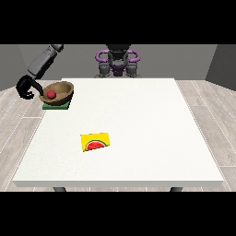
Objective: Pick the cup and pour the ball into the bowl, then pick the bowl and place it on the pad
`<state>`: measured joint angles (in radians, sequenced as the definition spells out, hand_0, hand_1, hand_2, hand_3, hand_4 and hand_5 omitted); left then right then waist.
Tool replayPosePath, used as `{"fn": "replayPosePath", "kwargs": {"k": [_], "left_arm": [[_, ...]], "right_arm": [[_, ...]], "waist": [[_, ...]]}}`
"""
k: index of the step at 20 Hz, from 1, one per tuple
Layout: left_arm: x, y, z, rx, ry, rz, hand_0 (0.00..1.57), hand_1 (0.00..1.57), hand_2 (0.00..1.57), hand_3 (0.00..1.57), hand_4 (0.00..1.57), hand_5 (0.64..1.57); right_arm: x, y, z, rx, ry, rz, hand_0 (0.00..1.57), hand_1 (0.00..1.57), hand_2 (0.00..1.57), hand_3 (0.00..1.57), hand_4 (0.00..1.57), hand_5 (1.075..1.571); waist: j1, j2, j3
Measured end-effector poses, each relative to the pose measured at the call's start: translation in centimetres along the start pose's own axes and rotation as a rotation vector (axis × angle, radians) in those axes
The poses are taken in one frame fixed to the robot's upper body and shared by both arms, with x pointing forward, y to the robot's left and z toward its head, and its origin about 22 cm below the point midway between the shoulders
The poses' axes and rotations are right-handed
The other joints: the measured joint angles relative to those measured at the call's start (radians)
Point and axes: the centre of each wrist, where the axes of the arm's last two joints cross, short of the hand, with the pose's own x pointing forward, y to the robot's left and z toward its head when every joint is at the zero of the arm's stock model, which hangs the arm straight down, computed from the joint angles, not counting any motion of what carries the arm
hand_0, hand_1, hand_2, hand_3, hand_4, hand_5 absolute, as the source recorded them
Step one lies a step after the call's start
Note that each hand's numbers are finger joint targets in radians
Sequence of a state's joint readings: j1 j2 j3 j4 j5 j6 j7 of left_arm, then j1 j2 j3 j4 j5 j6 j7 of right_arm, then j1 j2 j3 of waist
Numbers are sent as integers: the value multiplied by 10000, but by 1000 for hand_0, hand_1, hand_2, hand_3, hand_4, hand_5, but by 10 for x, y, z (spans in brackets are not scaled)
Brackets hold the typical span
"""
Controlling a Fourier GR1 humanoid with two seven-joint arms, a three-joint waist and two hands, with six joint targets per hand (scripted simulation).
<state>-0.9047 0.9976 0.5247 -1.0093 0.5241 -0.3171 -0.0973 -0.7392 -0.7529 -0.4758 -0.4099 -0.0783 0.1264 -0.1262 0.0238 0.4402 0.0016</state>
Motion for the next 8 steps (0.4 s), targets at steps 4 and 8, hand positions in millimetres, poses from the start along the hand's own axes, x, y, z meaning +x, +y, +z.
{"fn": "replayPosePath", "kwargs": {"k": [4, 8], "left_arm": [[2, 2, 1, -51, -55, 89, 0, 0, 0, 0, 0, 1515], [-7, 2, 5, -16, 190, 39, 0, 0, 0, 0, 0, 1515]], "right_arm": [[11, -7, -2, -191, -100, -147, 421, 421, 466, 586, 0, 1500], [34, -13, -6, -77, -152, -366, 134, 134, 280, 375, 0, 1467]], "waist": [[29, 19, -2], [-35, -183, -6]]}}
